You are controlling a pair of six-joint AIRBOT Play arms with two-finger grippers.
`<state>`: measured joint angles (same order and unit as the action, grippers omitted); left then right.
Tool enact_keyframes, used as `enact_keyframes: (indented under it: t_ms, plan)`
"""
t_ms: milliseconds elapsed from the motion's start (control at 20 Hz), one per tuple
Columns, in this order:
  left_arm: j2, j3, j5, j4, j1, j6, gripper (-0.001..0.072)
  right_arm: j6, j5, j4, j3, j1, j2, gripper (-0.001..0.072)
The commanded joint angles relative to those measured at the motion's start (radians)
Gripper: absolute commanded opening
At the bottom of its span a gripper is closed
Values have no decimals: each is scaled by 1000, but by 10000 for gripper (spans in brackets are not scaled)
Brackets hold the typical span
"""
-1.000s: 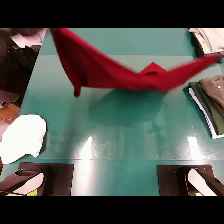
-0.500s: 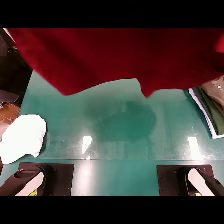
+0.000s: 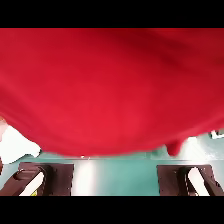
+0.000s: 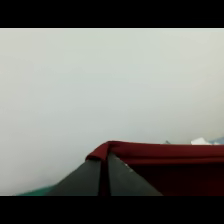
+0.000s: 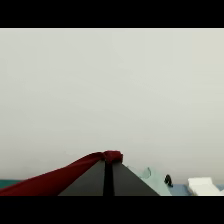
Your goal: Fold the shirts.
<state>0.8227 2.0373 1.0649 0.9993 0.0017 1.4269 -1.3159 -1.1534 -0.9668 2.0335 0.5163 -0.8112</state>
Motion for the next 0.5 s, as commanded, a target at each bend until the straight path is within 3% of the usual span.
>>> enact_keyframes:
  t_ms: [0, 150, 300, 450]
  plan:
    - [55, -206, 132, 53, 1, 17, 24, -70, -218, -2, 68, -36, -147, 8]
    - [220, -336, 244, 72, 1, 14, 25, -109, -329, -33, -95, -189, -304, 8]
    - [421, -387, 303, 72, 1, 13, 25, -159, -422, -200, -241, -346, -481, 9]
    - [625, -386, 267, 70, 1, 6, 25, -171, -376, -281, -309, -433, -667, 9]
